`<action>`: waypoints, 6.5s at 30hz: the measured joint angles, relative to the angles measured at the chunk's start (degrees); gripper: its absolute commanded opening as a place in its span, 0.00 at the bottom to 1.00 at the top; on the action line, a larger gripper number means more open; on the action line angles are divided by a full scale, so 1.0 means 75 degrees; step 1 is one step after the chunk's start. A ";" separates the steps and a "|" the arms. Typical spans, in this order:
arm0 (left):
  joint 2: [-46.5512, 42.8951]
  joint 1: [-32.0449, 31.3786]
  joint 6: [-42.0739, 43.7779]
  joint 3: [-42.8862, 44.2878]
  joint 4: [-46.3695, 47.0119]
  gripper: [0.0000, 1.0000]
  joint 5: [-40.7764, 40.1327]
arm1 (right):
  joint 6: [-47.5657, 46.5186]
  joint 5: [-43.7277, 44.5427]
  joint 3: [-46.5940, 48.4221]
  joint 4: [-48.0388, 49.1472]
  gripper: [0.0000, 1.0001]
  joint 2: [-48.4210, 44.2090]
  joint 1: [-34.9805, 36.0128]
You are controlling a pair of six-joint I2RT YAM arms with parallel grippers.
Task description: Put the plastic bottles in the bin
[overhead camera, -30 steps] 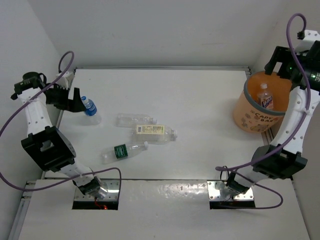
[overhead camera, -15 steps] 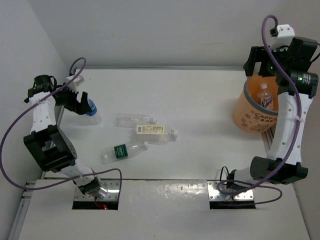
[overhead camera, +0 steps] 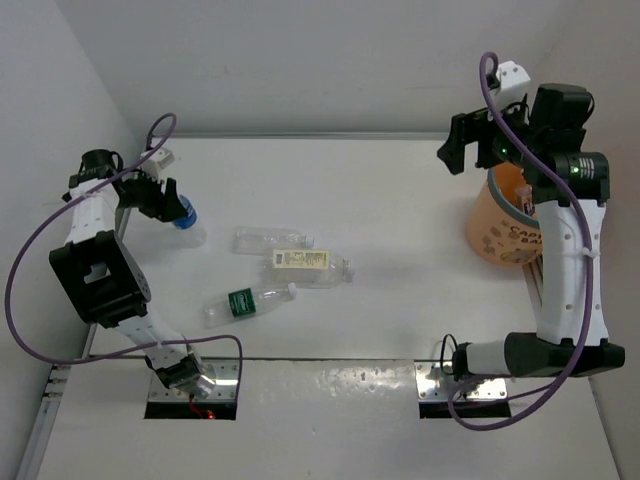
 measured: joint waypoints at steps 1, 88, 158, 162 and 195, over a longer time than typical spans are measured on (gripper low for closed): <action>-0.0003 0.0000 0.0006 0.0009 -0.0032 0.14 0.0052 | -0.0012 -0.0073 -0.0058 -0.0023 1.00 -0.0029 0.0125; -0.2192 -0.1647 0.2477 -0.1294 -0.3008 0.88 -0.1128 | 0.1693 0.2672 -0.5272 0.6420 1.00 -0.1137 -0.3465; -0.3523 -0.5662 -0.7536 -0.0956 0.5042 0.11 0.2745 | 0.4887 -0.2270 -0.0522 0.3966 1.00 -0.0009 0.2911; -0.3477 -0.5794 -0.8078 -0.1148 0.5499 0.11 0.2873 | 0.4672 -0.1839 -0.0146 0.3765 1.00 0.0332 0.3579; -0.3474 -0.3911 -0.6505 -0.0965 0.3891 1.00 0.1294 | -0.0714 0.3821 -0.0822 0.3427 0.00 -0.0813 0.0233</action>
